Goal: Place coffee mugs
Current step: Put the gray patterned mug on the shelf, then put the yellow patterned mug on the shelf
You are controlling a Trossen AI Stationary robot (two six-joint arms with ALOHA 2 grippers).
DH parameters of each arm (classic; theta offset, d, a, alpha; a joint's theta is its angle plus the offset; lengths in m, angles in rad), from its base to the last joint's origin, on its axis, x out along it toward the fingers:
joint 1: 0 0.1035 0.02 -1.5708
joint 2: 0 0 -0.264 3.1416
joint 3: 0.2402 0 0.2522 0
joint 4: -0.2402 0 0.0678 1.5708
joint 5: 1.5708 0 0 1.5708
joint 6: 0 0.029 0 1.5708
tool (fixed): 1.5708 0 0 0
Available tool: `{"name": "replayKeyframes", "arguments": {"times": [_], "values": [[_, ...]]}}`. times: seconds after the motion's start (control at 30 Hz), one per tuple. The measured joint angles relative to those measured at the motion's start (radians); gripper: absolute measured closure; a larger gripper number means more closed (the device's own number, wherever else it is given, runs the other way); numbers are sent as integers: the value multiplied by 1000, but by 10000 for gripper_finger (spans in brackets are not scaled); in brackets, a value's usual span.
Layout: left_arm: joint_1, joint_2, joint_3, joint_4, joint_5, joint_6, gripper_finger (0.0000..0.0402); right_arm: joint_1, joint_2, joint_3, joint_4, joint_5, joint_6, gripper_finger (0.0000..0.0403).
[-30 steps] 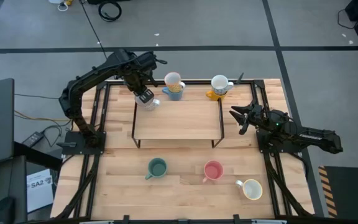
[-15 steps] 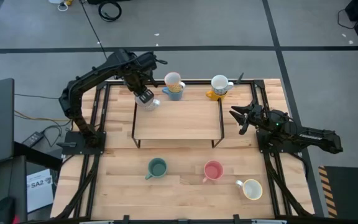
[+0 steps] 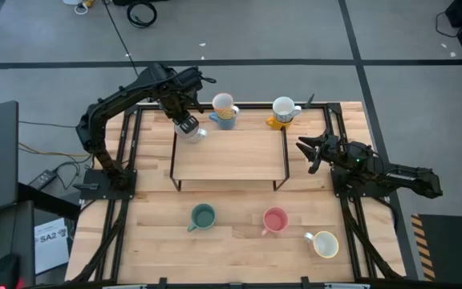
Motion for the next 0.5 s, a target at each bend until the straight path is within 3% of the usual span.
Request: {"name": "replayKeyframes", "arguments": {"times": [0.5], "values": [[0,-1,0,0,-1,23,280,0,0,0,0,0,0,270]]}}
